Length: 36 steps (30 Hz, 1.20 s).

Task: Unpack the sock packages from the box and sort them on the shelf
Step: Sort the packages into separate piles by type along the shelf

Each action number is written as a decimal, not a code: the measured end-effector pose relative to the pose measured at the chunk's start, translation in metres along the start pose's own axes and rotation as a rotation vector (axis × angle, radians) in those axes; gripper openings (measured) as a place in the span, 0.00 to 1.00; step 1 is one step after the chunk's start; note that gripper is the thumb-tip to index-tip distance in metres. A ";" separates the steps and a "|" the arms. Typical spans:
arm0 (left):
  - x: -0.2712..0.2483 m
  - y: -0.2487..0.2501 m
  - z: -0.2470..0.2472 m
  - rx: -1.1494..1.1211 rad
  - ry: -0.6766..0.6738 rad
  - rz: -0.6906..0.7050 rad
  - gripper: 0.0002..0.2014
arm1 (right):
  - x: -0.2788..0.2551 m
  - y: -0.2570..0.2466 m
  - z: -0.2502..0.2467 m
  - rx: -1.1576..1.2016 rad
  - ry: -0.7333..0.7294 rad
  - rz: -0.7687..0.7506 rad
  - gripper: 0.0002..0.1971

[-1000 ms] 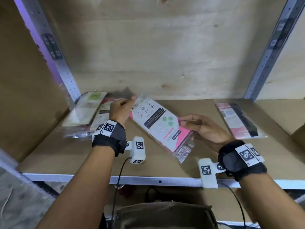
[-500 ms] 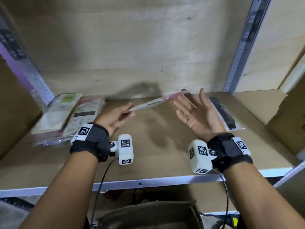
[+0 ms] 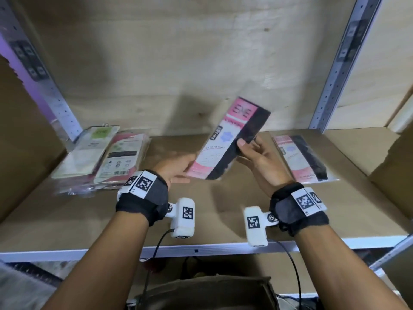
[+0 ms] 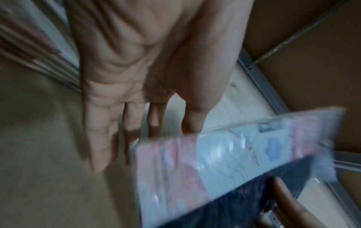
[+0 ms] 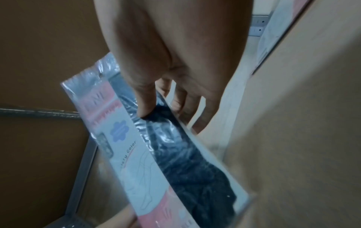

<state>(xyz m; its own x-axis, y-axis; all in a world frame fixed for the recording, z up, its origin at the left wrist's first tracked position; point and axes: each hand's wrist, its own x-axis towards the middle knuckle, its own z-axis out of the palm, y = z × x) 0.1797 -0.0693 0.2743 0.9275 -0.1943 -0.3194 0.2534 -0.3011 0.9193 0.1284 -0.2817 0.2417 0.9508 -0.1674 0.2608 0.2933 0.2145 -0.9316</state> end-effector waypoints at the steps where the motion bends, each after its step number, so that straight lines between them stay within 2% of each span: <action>1: -0.001 0.005 -0.002 0.005 0.018 0.076 0.17 | 0.001 -0.003 0.002 0.027 0.001 -0.012 0.14; 4: -0.008 0.023 -0.009 -0.101 0.017 0.284 0.23 | -0.001 -0.008 0.007 0.062 -0.013 0.015 0.17; 6: -0.009 0.032 -0.014 -0.142 -0.011 0.348 0.24 | -0.005 -0.008 0.011 0.055 -0.074 0.076 0.19; 8: -0.006 0.036 -0.018 -0.111 0.020 0.357 0.25 | -0.010 -0.006 0.016 -0.043 -0.169 0.129 0.18; 10: 0.001 0.031 -0.021 -0.074 0.079 0.366 0.17 | -0.013 0.000 0.019 -0.147 -0.252 0.173 0.14; 13: 0.011 0.016 -0.026 -0.149 0.173 0.372 0.06 | -0.014 0.007 0.018 -0.155 -0.270 0.278 0.08; 17: 0.020 0.007 -0.037 -0.393 0.290 0.312 0.05 | -0.011 0.006 0.010 -0.279 -0.219 0.382 0.10; 21: 0.024 0.001 -0.045 -0.604 0.417 0.267 0.07 | -0.008 0.006 0.004 -0.169 -0.034 0.397 0.07; 23: 0.022 -0.002 -0.043 -0.600 0.415 0.247 0.07 | -0.006 0.007 0.003 -0.066 0.096 0.393 0.12; 25: 0.020 -0.004 -0.041 -0.561 0.363 0.231 0.05 | -0.003 0.009 -0.002 0.020 0.259 0.395 0.14; 26: 0.019 -0.005 -0.040 -0.513 0.321 0.231 0.05 | -0.002 0.011 -0.007 -0.010 0.350 0.392 0.15; 29: 0.019 -0.009 -0.036 -0.202 0.211 0.264 0.07 | 0.003 0.017 -0.021 -0.439 0.571 0.340 0.17; 31: 0.018 -0.011 -0.031 0.007 0.227 0.294 0.04 | 0.004 0.016 -0.023 -0.605 0.599 0.267 0.19; 35: 0.020 -0.008 -0.025 0.281 0.376 0.339 0.25 | 0.004 0.010 -0.019 -0.803 0.485 0.276 0.21; 36: 0.021 -0.007 -0.025 0.355 0.419 0.369 0.27 | 0.004 0.010 -0.018 -0.830 0.479 0.269 0.21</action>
<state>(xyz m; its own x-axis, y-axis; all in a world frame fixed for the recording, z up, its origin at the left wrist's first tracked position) 0.2040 -0.0478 0.2669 0.9827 0.0148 0.1847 -0.1409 -0.5875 0.7968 0.1330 -0.2979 0.2290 0.7807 -0.6224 0.0556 -0.2629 -0.4078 -0.8744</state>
